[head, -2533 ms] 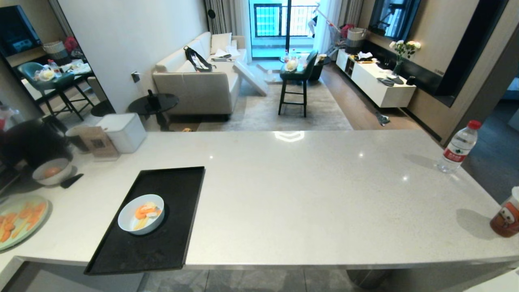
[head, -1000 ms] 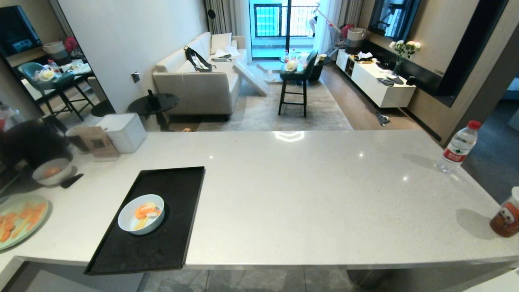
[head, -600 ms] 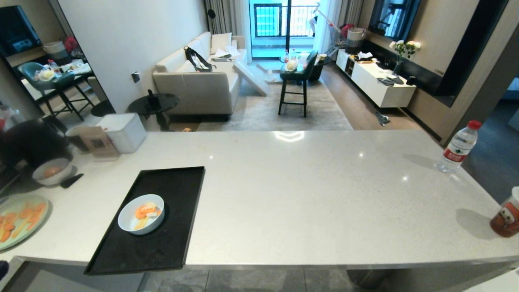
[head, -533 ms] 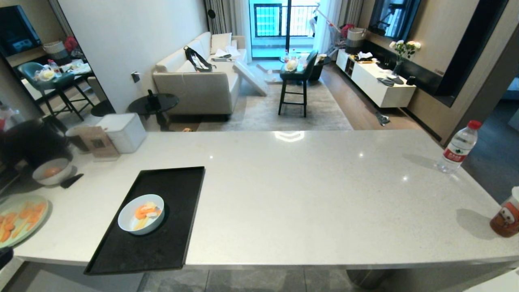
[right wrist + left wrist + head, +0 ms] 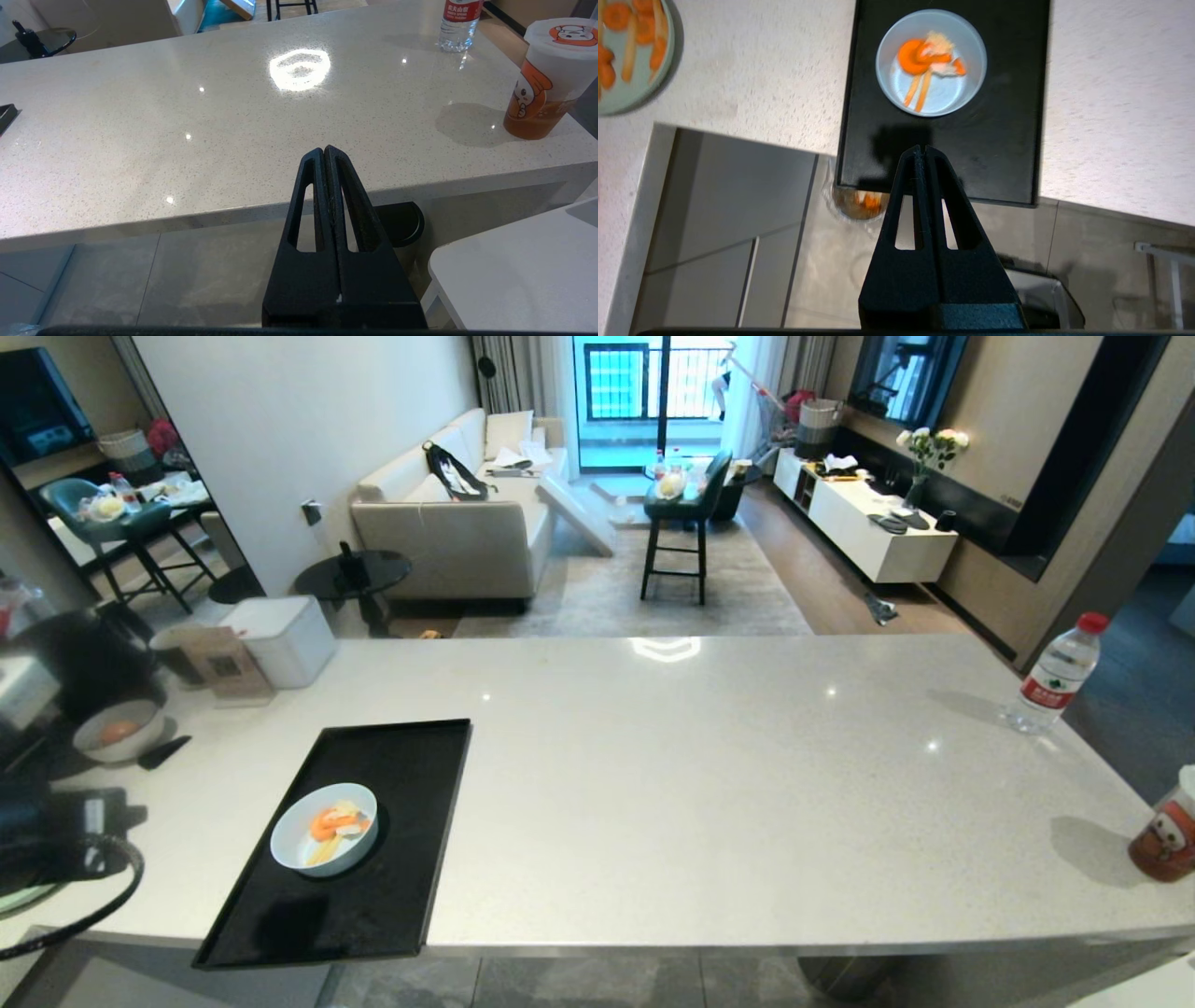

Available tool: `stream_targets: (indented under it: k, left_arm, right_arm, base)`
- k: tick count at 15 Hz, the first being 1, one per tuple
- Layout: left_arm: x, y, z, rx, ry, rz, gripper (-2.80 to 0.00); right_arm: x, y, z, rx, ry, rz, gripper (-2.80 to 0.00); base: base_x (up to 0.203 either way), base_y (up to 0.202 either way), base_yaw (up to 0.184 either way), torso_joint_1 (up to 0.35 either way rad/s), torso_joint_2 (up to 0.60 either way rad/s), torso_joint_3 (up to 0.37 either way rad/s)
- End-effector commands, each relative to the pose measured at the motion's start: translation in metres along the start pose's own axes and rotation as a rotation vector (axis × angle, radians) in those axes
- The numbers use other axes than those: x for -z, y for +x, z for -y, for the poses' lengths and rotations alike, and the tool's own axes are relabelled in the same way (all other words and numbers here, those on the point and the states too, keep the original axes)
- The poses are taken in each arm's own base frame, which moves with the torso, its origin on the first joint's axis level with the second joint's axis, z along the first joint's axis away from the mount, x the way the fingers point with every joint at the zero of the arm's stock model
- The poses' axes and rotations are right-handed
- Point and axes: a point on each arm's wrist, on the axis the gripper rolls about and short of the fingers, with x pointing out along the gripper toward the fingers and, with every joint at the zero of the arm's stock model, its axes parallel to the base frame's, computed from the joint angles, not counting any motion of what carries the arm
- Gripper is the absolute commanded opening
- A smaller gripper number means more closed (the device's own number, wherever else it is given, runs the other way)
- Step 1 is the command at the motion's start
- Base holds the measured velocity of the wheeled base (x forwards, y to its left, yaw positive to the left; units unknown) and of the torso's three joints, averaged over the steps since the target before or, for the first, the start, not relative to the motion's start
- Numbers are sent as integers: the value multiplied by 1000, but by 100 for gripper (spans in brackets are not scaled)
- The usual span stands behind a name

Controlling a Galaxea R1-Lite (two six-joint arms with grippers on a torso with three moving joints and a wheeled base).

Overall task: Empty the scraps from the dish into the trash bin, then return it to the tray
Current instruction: Pick up the bowl with leftover food

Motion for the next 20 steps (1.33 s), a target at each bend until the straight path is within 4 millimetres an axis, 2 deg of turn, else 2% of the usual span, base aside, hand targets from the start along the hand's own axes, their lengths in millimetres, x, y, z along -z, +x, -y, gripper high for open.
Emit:
stream_targets:
  k: [1, 3, 4, 12, 20]
  left_arm:
    - [-4, 58, -12, -33, -37, -177, -280]
    - [-8, 82, -17, -43, -49, -195, -280]
    - [-9, 94, -19, -48, -52, -195, 0]
    - [-10, 169, -26, -42, -60, -280, 0]
    - [2, 218, -27, -31, -53, -370, 0]
  right_arm:
    - [0, 0, 0, 1, 1, 2, -280]
    - [0, 0, 0, 0, 1, 2, -280]
    - [0, 0, 0, 0, 1, 1, -280]
    - [0, 0, 0, 0, 1, 1, -280]
    - [0, 0, 0, 0, 1, 0, -280]
  base:
    - [0, 0, 0, 0, 0, 0]
    - [0, 0, 0, 0, 0, 0]
    - [0, 0, 0, 0, 0, 0]
    - [0, 0, 0, 0, 0, 0]
    - [0, 0, 0, 0, 0, 0]
